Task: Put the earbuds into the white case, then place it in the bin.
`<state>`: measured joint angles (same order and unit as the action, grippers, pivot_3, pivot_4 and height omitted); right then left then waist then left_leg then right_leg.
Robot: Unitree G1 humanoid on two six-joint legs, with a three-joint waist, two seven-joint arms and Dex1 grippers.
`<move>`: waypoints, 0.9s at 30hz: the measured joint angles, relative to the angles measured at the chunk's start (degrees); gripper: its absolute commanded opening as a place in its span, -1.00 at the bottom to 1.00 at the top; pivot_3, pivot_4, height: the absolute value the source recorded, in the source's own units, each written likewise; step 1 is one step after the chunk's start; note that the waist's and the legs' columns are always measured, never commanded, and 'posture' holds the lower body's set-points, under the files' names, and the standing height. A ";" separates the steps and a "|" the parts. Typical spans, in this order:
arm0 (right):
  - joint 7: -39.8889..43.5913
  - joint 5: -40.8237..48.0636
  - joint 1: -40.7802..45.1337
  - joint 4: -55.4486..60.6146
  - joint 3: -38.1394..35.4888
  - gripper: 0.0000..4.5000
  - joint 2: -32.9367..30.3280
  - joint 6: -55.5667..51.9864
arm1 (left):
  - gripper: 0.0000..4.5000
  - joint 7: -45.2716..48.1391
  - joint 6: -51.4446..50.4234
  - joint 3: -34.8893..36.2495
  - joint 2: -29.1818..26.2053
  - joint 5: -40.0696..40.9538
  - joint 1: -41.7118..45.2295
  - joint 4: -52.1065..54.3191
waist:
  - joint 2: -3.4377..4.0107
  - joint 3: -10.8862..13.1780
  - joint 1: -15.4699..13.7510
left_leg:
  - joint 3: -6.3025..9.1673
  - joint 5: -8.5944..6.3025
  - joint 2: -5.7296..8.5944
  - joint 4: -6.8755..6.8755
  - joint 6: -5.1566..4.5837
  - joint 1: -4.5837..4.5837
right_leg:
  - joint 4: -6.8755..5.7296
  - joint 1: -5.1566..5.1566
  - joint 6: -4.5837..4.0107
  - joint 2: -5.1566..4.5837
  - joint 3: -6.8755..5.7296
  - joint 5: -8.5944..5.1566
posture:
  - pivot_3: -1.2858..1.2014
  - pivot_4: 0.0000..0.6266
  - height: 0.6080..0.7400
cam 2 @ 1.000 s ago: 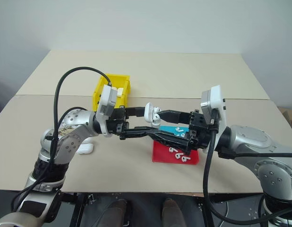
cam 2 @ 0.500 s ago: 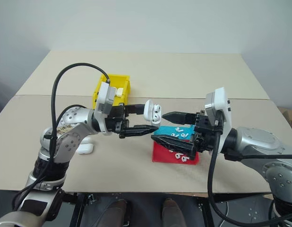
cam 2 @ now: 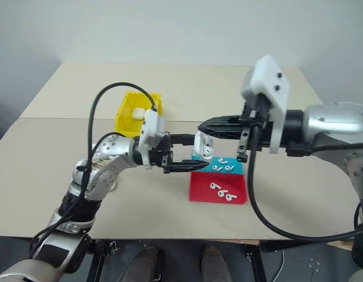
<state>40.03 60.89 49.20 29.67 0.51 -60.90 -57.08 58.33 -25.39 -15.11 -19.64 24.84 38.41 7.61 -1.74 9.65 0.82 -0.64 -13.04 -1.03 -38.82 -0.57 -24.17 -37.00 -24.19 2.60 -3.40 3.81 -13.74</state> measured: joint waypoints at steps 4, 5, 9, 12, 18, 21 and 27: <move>2.84 -3.66 6.22 -0.40 6.47 -0.99 0.38 -3.72 | 0.24 -1.52 0.14 -1.35 1.90 -2.34 0.36 -1.72 | 0.00 0.00 -0.07 | 0.02 0.00 0.00 -0.01 0.00 -0.05 | 0.03 -0.03 0.00 -0.03 -0.02 0.00 | 0.03 -0.52 1.00; 3.74 -4.79 7.03 -0.35 8.26 -0.99 0.36 -4.52 | 0.24 -1.63 0.15 -1.36 2.14 -2.50 0.44 -1.81 | 0.00 0.00 -0.09 | 0.03 0.00 -0.01 -0.01 0.00 -0.06 | 0.04 -0.04 0.01 -0.03 -0.02 0.00 | 0.03 -0.52 1.00; 7.45 -10.62 7.61 0.25 13.59 -0.99 -0.74 -5.33 | 0.24 -2.39 0.20 -1.33 2.42 -3.23 0.83 -1.81 | 0.00 0.00 -0.17 | 0.09 -0.01 0.01 -0.03 -0.01 -0.09 | 0.03 -0.06 0.01 -0.06 -0.02 0.00 | 0.03 -0.52 1.00; 9.57 -13.82 7.55 0.54 13.92 -0.99 -2.02 -4.89 | 0.24 -2.86 0.11 -1.32 1.99 -3.77 0.82 -1.83 | 0.00 0.00 -0.14 | 0.13 -0.01 0.00 -0.03 -0.01 -0.08 | 0.02 -0.06 0.01 -0.05 -0.02 0.00 | 0.03 -0.52 1.00; 11.40 -16.31 2.49 0.71 10.03 -0.99 -4.24 -4.71 | 0.24 -4.19 -0.69 0.41 0.33 -3.64 -2.08 1.03 | 0.02 -0.01 -0.12 | 0.26 -0.01 -0.02 -0.02 -0.01 -0.07 | -0.01 -0.08 0.01 -0.04 -0.01 0.00 | 0.03 -0.52 1.00; 9.66 -15.66 -3.77 0.98 1.72 -0.99 -2.05 -3.76 | 0.24 -6.42 0.28 4.01 0.46 -2.63 -4.32 3.73 | 0.00 -0.02 -0.15 | 0.31 -0.01 -0.04 -0.05 -0.01 -0.06 | 0.00 -0.01 0.00 -0.05 -0.05 0.01 | 0.03 -0.52 1.00; 1.06 -15.85 -19.43 5.57 -11.98 -0.99 9.83 3.78 | 0.24 -19.84 1.51 12.47 3.70 -4.14 -5.75 5.60 | 0.03 -0.05 -0.48 | 0.38 -0.01 0.01 -0.08 -0.01 -0.03 | -0.06 0.05 0.03 -0.05 -0.04 0.03 | 0.03 -0.52 1.00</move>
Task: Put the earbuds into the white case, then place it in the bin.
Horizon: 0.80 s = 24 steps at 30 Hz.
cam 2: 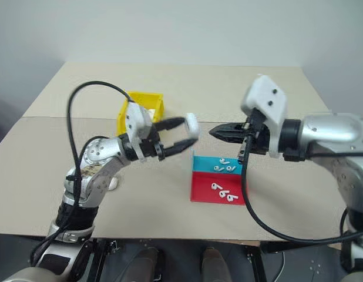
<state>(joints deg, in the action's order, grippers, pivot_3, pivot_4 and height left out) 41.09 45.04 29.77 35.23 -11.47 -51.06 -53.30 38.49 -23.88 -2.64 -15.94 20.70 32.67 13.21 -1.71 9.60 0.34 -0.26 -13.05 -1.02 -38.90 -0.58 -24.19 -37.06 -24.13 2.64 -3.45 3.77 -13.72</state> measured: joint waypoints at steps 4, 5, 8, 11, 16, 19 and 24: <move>-5.95 0.31 -4.36 2.96 -0.23 -0.99 6.22 0.42 | 0.24 -13.19 0.16 2.87 3.34 -6.08 1.00 -4.28 | 0.00 0.00 -0.20 | 0.01 0.00 0.05 -0.02 0.00 0.02 | -0.01 0.00 0.03 -0.01 0.03 0.03 | 0.03 -0.52 1.00; -7.07 0.36 -4.60 3.74 0.24 -0.99 7.20 0.42 | 0.24 -16.24 0.22 3.08 4.17 -7.66 1.67 -5.99 | 0.00 0.00 -0.23 | 0.01 0.00 0.05 -0.02 0.00 0.02 | -0.02 0.00 0.03 0.00 0.03 0.03 | 0.03 -0.52 1.00; -9.21 0.58 -4.66 4.86 1.98 -0.99 8.73 0.40 | 0.24 -24.33 1.31 3.89 6.01 -12.26 4.88 -12.02 | 0.00 0.00 -0.28 | 0.02 0.00 0.07 -0.01 0.00 0.00 | 0.03 0.00 0.03 0.00 0.00 0.03 | 0.03 -0.52 1.00; -10.62 0.86 -3.79 4.78 2.49 -0.99 9.54 0.38 | 0.24 -30.16 4.96 4.08 6.77 -16.21 8.06 -18.42 | 0.00 0.00 -0.39 | 0.02 0.00 0.09 0.00 0.00 -0.03 | 0.06 -0.01 0.03 -0.01 0.00 0.03 | 0.03 -0.52 1.00; -11.47 0.95 -3.31 4.76 4.41 -0.99 9.16 0.09 | 0.24 -40.33 7.93 4.07 9.16 -21.80 14.51 -31.61 | -0.01 0.00 -0.75 | 0.01 0.00 0.11 0.00 0.00 -0.04 | 0.07 0.00 0.05 -0.02 -0.02 0.04 | 0.03 -0.52 1.00; -13.20 0.89 -3.06 4.77 5.13 -0.99 8.87 -1.23 | 0.24 -44.45 8.78 5.10 10.26 -22.75 17.46 -38.55 | -0.01 0.00 -0.82 | 0.01 0.00 0.11 0.00 0.00 -0.05 | 0.07 -0.03 0.05 -0.02 -0.02 0.04 | 0.03 -0.52 1.00; -16.27 1.26 -1.25 4.84 5.46 -0.99 8.87 -3.71 | 0.24 -45.68 9.19 5.04 10.59 -22.88 19.26 -45.17 | -0.01 0.00 -0.74 | 0.02 0.00 0.10 0.02 0.00 -0.06 | 0.06 -0.05 0.05 -0.02 -0.02 0.04 | 0.03 -0.52 1.00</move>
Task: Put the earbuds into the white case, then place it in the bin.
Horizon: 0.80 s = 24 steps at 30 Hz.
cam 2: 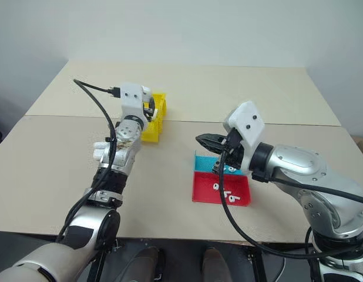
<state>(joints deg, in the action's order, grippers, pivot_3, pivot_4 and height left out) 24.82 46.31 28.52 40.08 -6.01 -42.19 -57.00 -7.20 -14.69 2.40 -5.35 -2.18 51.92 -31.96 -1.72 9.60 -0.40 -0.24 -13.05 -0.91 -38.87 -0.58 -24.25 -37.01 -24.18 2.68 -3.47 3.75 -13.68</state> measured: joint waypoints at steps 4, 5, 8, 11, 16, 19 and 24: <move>-0.90 0.05 0.00 0.30 0.00 -1.00 -0.09 -1.12 | 0.55 0.25 0.57 -0.03 -0.38 0.00 0.27 -2.69 | 0.00 0.00 -0.07 | 0.00 0.00 0.01 -0.01 0.00 -0.01 | 0.00 0.00 0.00 -0.01 0.00 0.00 | 0.03 -0.52 1.00; -1.19 0.10 0.00 0.46 0.00 -1.00 -0.12 -1.22 | 0.69 0.42 0.56 -0.03 -0.62 0.00 0.40 -2.82 | 0.00 0.00 -0.07 | 0.00 0.00 0.01 0.00 0.00 -0.02 | 0.00 -0.01 0.00 -0.01 0.00 0.00 | 0.03 -0.52 1.00; -1.33 0.16 0.00 0.59 -0.01 -1.00 -0.16 -1.76 | 0.99 0.57 0.57 0.06 -1.31 0.02 1.35 -2.82 | 0.00 0.00 -0.08 | 0.00 0.00 0.01 0.00 0.00 -0.01 | 0.00 0.00 0.00 -0.01 0.00 0.00 | 0.03 -0.52 1.00; -1.35 0.18 -0.03 0.65 -0.01 -1.00 -0.16 -2.12 | 0.99 1.46 1.01 0.11 -1.62 0.23 1.56 -2.56 | 0.00 0.00 -0.08 | -0.01 0.00 0.01 0.00 0.00 -0.01 | 0.00 0.01 0.00 -0.01 0.00 0.00 | 0.03 -0.52 1.00; -1.34 0.00 -0.12 0.61 0.06 -1.00 -0.16 -2.22 | 0.99 9.59 0.54 1.39 -3.66 4.96 -3.14 6.71 | 0.00 0.00 0.45 | -0.01 0.00 -0.03 0.01 0.00 0.00 | -0.02 -0.03 -0.01 -0.01 0.01 0.01 | 0.03 -0.52 1.00; -1.32 -0.48 -0.99 0.78 0.11 -1.00 -0.15 -1.78 | 0.99 17.40 -2.60 2.56 -7.88 9.81 -7.96 15.99 | 0.01 -0.01 1.02 | 0.00 0.00 -0.07 0.04 0.01 0.04 | -0.07 -0.02 -0.02 0.02 0.02 0.01 | 0.03 -0.52 1.00; -0.67 -6.42 -12.44 1.81 -1.09 -1.00 -0.14 5.37 | 0.99 36.10 -10.33 3.25 -21.58 20.27 -22.53 37.15 | 0.03 -0.01 1.32 | -0.03 0.00 -0.09 0.08 0.01 0.03 | -0.06 -0.03 -0.02 -0.01 0.03 0.00 | 0.03 -0.52 1.00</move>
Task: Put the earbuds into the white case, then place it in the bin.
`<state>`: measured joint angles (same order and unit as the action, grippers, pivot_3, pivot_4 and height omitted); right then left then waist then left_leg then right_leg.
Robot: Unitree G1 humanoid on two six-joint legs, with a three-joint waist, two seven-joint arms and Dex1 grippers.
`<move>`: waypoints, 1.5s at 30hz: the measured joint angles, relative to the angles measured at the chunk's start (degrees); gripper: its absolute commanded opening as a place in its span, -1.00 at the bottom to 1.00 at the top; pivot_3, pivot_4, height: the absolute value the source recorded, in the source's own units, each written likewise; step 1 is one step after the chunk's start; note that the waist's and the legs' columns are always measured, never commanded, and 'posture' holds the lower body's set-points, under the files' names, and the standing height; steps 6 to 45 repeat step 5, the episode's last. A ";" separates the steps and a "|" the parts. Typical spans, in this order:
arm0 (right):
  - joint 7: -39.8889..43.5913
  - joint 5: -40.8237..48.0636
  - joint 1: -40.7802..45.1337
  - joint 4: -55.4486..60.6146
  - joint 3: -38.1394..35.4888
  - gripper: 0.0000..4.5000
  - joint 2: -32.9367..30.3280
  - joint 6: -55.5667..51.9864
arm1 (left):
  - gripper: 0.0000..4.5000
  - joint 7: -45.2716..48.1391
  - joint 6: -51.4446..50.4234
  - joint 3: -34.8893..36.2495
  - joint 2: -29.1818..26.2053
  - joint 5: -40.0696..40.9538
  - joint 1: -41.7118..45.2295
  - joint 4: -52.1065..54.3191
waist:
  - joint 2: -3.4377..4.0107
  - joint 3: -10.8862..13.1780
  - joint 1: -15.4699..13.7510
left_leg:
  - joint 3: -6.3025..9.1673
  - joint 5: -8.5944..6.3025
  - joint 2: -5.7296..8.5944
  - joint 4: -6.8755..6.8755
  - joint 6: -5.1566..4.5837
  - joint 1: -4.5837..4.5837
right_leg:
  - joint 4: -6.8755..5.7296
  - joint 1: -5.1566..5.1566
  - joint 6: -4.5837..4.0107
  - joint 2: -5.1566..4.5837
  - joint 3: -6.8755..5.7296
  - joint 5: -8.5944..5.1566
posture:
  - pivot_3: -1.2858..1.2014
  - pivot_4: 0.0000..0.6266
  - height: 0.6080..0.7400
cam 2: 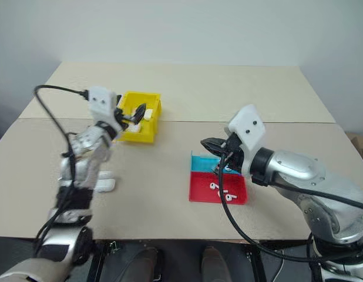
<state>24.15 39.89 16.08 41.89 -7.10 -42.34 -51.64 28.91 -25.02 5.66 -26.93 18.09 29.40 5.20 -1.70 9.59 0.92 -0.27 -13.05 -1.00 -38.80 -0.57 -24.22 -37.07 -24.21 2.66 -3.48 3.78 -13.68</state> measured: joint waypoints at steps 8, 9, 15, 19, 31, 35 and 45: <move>2.20 -2.49 -5.50 0.21 -3.28 -1.00 0.53 5.50 | 0.99 15.83 -5.63 3.04 -11.53 12.67 -10.78 15.93 | 0.01 0.00 -0.21 | -0.05 0.01 -0.04 -0.05 0.01 0.21 | 0.02 0.21 -0.02 0.00 -0.01 -0.01 | 0.03 -0.52 1.00; 2.20 -2.49 -5.50 0.21 -3.28 -1.00 0.53 5.50 | 0.99 15.83 -5.63 3.04 -11.53 12.67 -10.78 15.93 | 0.01 0.00 -0.21 | -0.05 0.01 -0.04 -0.05 0.01 0.21 | 0.02 0.21 -0.02 0.00 -0.01 -0.01 | 0.03 -0.52 1.00; 2.20 -2.49 -5.50 0.21 -3.28 -1.00 0.53 5.50 | 0.99 15.83 -5.63 3.04 -11.53 12.67 -10.78 15.93 | 0.01 0.00 -0.21 | -0.05 0.01 -0.04 -0.05 0.01 0.21 | 0.02 0.21 -0.02 0.00 -0.01 -0.01 | 0.03 -0.52 1.00; 2.20 -2.49 -5.50 0.21 -3.28 -1.00 0.53 5.50 | 0.99 15.83 -5.63 3.04 -11.53 12.67 -10.78 15.93 | 0.01 0.00 -0.21 | -0.05 0.01 -0.04 -0.05 0.01 0.21 | 0.02 0.21 -0.02 0.00 -0.01 -0.01 | 0.03 -0.52 1.00; 2.20 -2.49 -5.50 0.21 -3.28 -1.00 0.53 5.50 | 0.99 15.83 -5.63 3.04 -11.53 12.67 -10.78 15.93 | 0.01 0.00 -0.21 | -0.05 0.01 -0.04 -0.05 0.01 0.21 | 0.02 0.21 -0.02 0.00 -0.01 -0.01 | 0.03 -0.52 1.00; 2.20 -2.49 -5.50 0.21 -3.28 -1.00 0.53 5.50 | 0.99 15.83 -5.63 3.04 -11.53 12.67 -10.78 15.93 | 0.01 0.00 -0.21 | -0.05 0.01 -0.04 -0.05 0.01 0.21 | 0.02 0.21 -0.02 0.00 -0.01 -0.01 | 0.03 -0.52 1.00; 2.20 -2.49 -5.50 0.21 -3.28 -1.00 0.53 5.50 | 0.99 15.83 -5.63 3.04 -11.53 12.67 -10.78 15.93 | 0.01 0.00 -0.21 | -0.05 0.01 -0.04 -0.05 0.01 0.21 | 0.02 0.21 -0.02 0.00 -0.01 -0.01 | 0.03 -0.52 1.00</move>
